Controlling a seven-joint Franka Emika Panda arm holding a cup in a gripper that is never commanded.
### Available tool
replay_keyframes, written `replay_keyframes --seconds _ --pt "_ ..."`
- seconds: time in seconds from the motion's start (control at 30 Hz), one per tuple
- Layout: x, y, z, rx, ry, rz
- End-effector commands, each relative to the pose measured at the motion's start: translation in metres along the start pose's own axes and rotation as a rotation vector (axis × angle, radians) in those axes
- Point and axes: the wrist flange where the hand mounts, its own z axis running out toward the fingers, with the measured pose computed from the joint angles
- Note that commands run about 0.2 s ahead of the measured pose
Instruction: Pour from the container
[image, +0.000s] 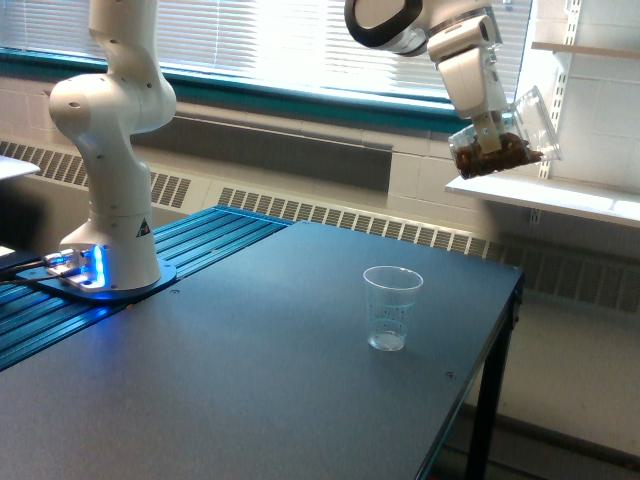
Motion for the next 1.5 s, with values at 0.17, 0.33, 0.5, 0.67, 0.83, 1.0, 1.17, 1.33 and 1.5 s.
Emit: replay_keyframes --seconds 0.17,0.33,0.5,0.67,0.83,1.0,1.17,1.33,1.5 --pt "-0.001 0.022 0.007 -0.022 0.019 0.018" --pt "-0.008 0.028 0.006 -0.022 0.027 -0.007" --pt "-0.014 0.034 0.007 -0.009 0.035 -0.039" --pt "-0.019 0.041 0.007 -0.004 0.048 -0.061" --pt "-0.026 0.053 0.005 -0.014 0.056 -0.086" --pt "-0.035 0.068 0.001 -0.029 0.064 -0.112" --pt "-0.044 0.083 -0.005 -0.043 0.073 -0.129" --pt "-0.060 0.097 -0.006 -0.054 0.068 -0.150" --pt "-0.079 0.110 -0.005 -0.069 0.058 -0.186"
